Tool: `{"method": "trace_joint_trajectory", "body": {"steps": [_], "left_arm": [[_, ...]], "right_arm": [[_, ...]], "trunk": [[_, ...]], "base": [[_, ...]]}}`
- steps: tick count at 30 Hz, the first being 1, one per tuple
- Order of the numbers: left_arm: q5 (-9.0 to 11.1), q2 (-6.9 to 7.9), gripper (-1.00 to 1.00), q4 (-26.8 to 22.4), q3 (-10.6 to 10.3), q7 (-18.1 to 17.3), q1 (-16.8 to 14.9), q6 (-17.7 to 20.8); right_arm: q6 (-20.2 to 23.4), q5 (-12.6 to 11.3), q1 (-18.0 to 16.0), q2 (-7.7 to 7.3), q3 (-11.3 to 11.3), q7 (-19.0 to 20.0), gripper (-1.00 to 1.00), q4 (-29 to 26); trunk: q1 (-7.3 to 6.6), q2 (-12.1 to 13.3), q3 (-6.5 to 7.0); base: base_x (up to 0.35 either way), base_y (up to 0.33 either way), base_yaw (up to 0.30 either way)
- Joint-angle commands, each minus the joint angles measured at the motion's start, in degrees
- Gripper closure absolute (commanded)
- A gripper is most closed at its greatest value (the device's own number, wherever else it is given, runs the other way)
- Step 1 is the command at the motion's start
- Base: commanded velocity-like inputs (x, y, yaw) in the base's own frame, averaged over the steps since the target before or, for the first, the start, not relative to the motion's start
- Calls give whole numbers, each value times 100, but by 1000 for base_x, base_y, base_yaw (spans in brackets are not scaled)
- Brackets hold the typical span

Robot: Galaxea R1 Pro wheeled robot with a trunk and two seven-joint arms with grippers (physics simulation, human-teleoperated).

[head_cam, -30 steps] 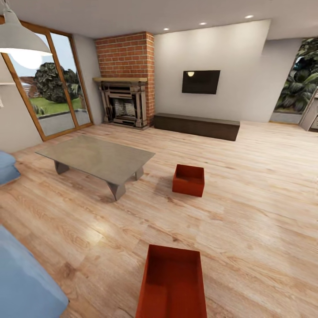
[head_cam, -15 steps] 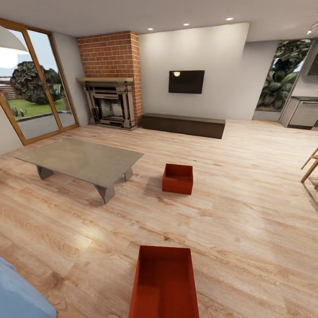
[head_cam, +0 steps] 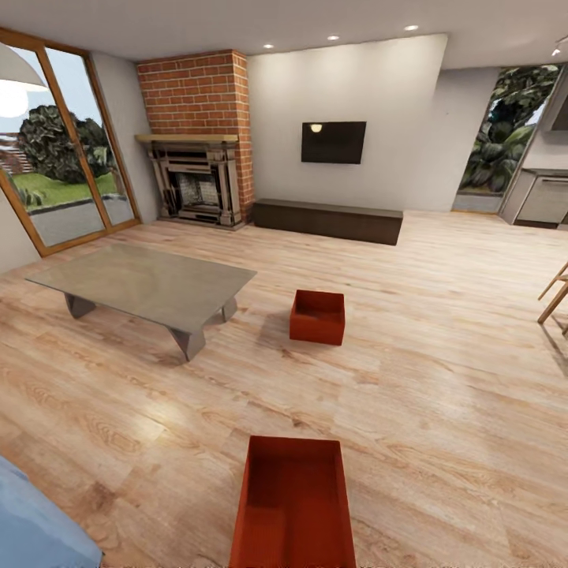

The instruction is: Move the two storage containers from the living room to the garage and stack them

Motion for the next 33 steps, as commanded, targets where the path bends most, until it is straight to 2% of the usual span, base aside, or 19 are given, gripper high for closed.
{"method": "trace_joint_trajectory", "body": {"steps": [1, 33], "left_arm": [[56, 0, -100, 0, -5, 0, -1, -13], [56, 0, -100, 0, -5, 0, -1, -13]], "right_arm": [[-31, -61, -5, -1, 36, 33, -100, 15], [-36, -61, -5, -18, 25, 78, -100, 15]], "trunk": [[0, -2, -14], [0, -2, -307]], "base": [[0, 0, 0], [0, 0, 0]]}}
